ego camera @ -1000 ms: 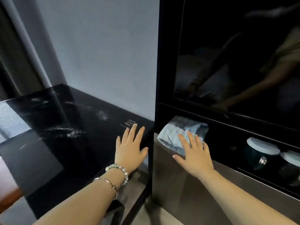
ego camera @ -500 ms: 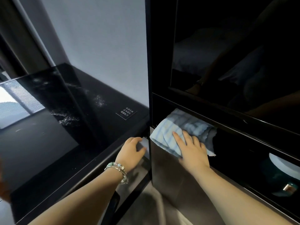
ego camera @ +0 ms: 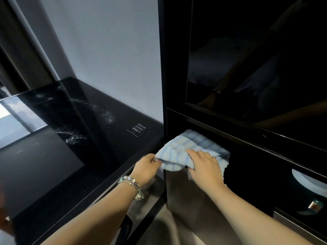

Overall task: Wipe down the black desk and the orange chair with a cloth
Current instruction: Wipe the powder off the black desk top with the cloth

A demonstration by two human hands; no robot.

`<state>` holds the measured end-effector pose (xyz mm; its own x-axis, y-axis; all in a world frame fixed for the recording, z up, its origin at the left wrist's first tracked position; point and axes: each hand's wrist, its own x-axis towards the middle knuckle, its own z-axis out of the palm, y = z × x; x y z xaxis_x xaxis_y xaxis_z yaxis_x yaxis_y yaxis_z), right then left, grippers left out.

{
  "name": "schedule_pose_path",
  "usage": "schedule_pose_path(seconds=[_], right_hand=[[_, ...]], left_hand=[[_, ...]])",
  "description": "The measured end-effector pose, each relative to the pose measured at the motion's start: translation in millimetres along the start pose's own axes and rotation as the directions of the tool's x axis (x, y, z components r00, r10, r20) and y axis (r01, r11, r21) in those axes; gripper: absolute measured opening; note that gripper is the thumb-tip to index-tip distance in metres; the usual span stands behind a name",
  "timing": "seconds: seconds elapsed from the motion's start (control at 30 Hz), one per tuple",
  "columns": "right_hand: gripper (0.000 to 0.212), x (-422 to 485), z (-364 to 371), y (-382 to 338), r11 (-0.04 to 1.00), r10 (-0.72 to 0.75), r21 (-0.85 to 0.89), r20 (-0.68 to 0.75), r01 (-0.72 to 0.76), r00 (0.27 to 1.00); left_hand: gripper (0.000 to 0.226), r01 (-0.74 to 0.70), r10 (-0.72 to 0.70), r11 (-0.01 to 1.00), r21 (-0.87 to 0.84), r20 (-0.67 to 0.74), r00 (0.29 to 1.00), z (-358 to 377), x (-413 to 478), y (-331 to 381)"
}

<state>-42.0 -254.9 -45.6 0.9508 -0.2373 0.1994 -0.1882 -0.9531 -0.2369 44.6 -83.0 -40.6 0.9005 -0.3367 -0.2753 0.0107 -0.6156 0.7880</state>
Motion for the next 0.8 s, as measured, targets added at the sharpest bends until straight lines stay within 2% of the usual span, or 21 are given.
schedule_pose_path(seconds=[0.1, 0.17, 0.2, 0.3, 0.37, 0.43, 0.5, 0.67, 0.8], right_hand=[[0.048, 6, -1, -4, 0.998, -0.007, -0.056, 0.033, 0.009, 0.999], [0.053, 8, 1, 3, 0.998, 0.010, -0.070, 0.060, -0.006, 0.998], [0.056, 10, 2, 7, 0.998, 0.026, -0.054, 0.073, -0.022, 0.997], [0.060, 11, 6, 21, 1.000, 0.017, 0.000, 0.085, -0.017, 0.996], [0.060, 10, 4, 28, 0.997, 0.031, 0.068, 0.084, -0.037, 0.996], [0.059, 11, 2, 34, 0.988, 0.045, 0.144, 0.079, -0.056, 0.996], [0.059, 10, -1, 36, 0.980, 0.055, 0.188, 0.092, -0.072, 0.994], [0.050, 9, -10, 35, 0.940, 0.100, 0.327, 0.018, -0.101, 0.995], [0.055, 10, -19, 32, 0.944, 0.115, 0.320, -0.089, -0.081, 0.989]], left_hand=[[0.020, 0.086, -0.082, 0.986, -0.146, 0.033, 0.996, -4, 2, 0], [0.019, 0.203, -0.162, 0.931, -0.303, 0.155, 0.975, 9, 1, 7], [0.023, 0.299, -0.213, 0.868, -0.396, 0.246, 0.946, 20, 2, 12], [0.046, 0.551, -0.303, 0.568, -0.611, 0.467, 0.830, 64, 5, 22], [0.053, 0.604, -0.278, 0.375, -0.703, 0.536, 0.797, 84, 5, 30], [0.049, 0.597, -0.222, 0.285, -0.750, 0.554, 0.802, 91, 10, 38], [0.044, 0.575, -0.214, 0.284, -0.767, 0.534, 0.818, 90, 13, 41], [0.039, 0.515, -0.293, 0.562, -0.647, 0.427, 0.856, 75, 14, 43], [0.055, 0.436, -0.312, 0.636, -0.637, 0.305, 0.900, 64, 17, 48]])
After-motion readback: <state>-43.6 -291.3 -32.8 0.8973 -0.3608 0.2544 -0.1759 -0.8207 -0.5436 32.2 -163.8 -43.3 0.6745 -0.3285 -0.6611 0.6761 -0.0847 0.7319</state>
